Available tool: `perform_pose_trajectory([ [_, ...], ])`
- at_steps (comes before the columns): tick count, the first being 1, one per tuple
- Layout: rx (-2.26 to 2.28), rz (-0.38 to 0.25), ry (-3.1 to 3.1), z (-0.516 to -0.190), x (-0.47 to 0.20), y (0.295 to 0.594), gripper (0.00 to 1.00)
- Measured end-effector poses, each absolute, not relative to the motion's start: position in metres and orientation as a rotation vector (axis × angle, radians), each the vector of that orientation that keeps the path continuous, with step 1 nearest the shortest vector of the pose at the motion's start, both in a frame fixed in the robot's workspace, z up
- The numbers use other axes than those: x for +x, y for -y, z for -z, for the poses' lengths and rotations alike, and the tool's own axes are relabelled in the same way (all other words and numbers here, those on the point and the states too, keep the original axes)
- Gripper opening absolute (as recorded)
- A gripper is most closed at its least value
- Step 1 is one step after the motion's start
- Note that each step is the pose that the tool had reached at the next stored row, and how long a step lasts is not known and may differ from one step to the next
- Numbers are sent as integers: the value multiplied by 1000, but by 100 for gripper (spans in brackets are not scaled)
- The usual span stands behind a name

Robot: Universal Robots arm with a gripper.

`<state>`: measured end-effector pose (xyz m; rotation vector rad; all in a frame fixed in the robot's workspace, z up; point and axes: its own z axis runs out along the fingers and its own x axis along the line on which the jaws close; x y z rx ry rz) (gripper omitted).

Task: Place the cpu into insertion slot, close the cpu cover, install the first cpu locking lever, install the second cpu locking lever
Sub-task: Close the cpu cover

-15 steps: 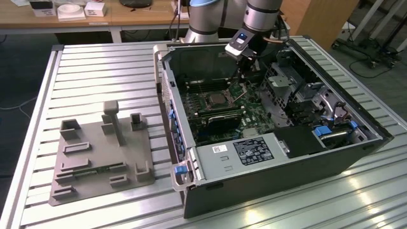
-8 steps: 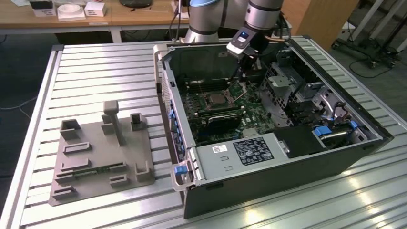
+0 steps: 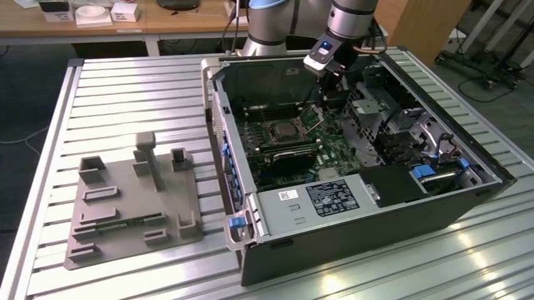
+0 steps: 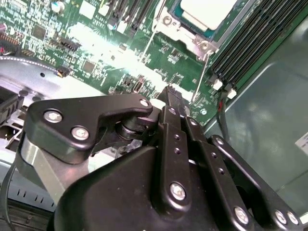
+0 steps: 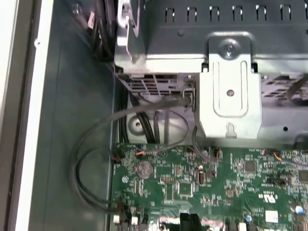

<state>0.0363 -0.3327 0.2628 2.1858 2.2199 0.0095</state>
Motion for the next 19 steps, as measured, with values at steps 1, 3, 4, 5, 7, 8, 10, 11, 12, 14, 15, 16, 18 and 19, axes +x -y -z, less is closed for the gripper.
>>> perform_pose_trajectory([
  [1,2186,-9,-2220,-263,38,333,10],
  [3,2186,-9,-2220,-263,39,333,10],
  [4,2186,-9,-2220,-263,39,333,10],
  [5,2186,-9,-2220,-263,39,333,10],
  [7,2186,-9,-2220,-263,39,333,10],
  [8,2186,-9,-2220,-263,39,333,10],
  [10,2186,-9,-2220,-263,39,333,10],
  [11,2186,-10,-2220,-263,40,333,10],
  [12,2186,-9,-2220,-263,40,333,10],
  [14,2186,-9,-2220,-263,41,333,10],
  [15,2186,-9,-2220,-263,42,333,10],
  [16,2186,-10,-2220,-263,42,333,10],
  [18,2186,-9,-2220,-263,44,333,10],
  [19,2186,-9,-2220,-263,44,333,10],
])
